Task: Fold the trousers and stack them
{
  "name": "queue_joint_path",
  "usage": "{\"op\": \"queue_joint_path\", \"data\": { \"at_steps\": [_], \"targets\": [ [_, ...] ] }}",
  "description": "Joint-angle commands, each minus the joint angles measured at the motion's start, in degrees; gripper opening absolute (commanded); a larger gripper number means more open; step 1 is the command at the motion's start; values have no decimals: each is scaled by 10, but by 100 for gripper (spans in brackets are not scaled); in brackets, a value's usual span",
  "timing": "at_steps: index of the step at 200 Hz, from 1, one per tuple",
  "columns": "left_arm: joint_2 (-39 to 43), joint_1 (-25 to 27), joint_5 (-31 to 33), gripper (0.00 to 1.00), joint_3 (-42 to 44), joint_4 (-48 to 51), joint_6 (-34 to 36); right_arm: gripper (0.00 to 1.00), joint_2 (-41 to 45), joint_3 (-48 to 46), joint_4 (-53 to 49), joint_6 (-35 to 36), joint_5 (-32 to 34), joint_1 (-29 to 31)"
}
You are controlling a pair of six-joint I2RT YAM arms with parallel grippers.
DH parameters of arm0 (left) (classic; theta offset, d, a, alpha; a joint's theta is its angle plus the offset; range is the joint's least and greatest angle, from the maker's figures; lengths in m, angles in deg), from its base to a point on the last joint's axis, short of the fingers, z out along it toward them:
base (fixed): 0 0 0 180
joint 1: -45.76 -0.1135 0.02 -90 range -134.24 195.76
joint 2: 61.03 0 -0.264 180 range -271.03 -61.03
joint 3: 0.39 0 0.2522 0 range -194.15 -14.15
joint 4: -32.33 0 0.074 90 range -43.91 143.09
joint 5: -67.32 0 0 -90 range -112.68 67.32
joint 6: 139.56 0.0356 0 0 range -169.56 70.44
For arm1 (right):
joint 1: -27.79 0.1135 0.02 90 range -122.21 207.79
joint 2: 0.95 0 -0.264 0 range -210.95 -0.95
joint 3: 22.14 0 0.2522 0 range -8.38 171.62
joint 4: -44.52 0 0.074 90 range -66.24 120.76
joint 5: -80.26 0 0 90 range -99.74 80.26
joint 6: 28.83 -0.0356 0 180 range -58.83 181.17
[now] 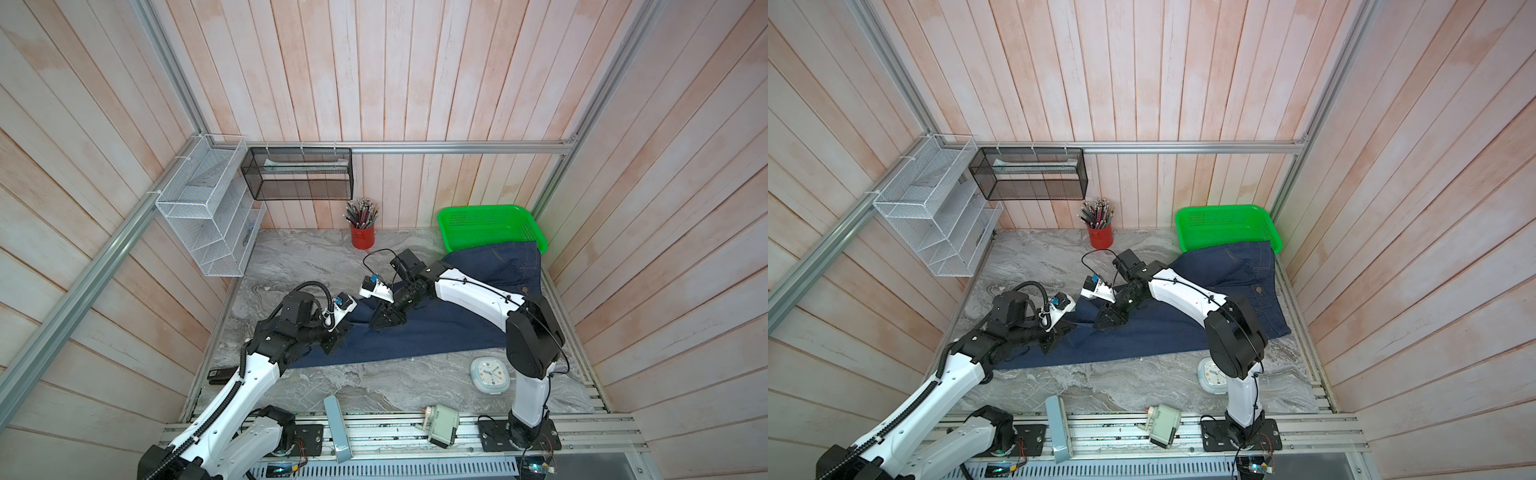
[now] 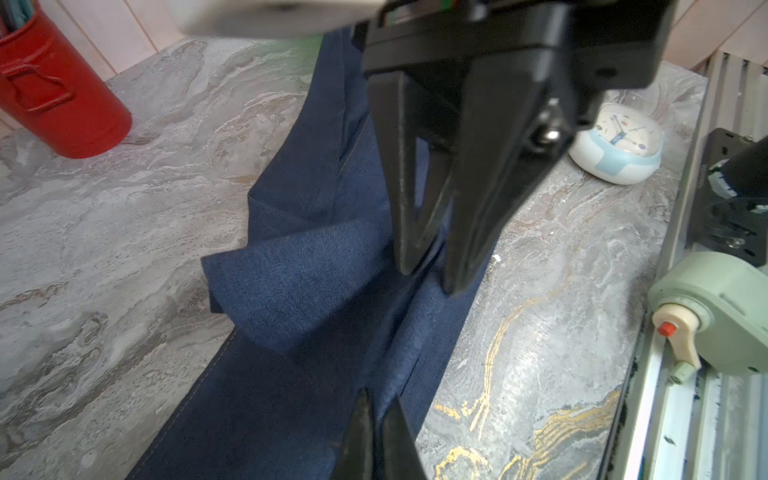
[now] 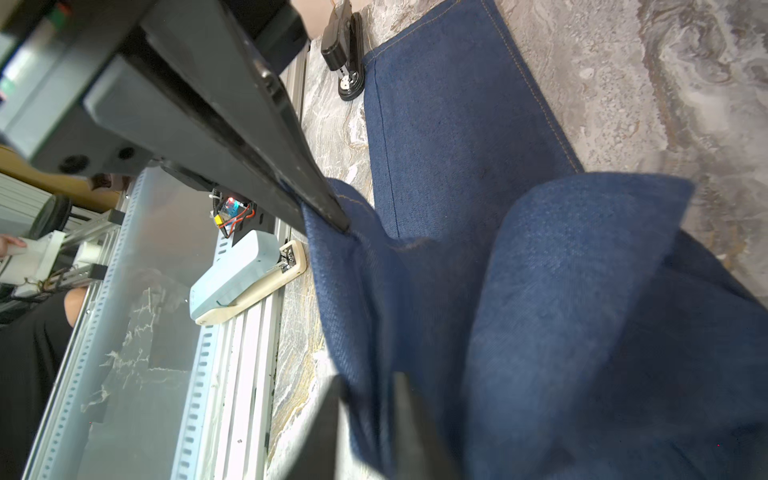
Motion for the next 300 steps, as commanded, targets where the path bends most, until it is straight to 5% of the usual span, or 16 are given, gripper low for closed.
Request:
{"op": "queue_joint_path", "data": {
  "at_steps": [1,26,80,141,183,210,300],
  "targets": [
    [32,1,76,0,-31,4,-25,72,50,-32,66,-55,5,-27],
    [51,1,105,0,-84,31,-77,77,117,-101,187,-133,43,-69],
    [23,9,94,0,-225,188,-267,72,263,-284,442,-298,217,-164],
    [-10,56,20,0,-342,243,-416,66,272,-322,414,-391,334,-221],
    [-172,-140,34,0,-415,276,-387,59,187,-264,304,-425,386,-267],
    [-274,-210,61,0,-438,247,-380,58,115,-223,264,-421,416,-275],
    [-513,-282,45,0,-587,231,-366,54,-58,-100,230,-408,430,-308]
  ]
}}
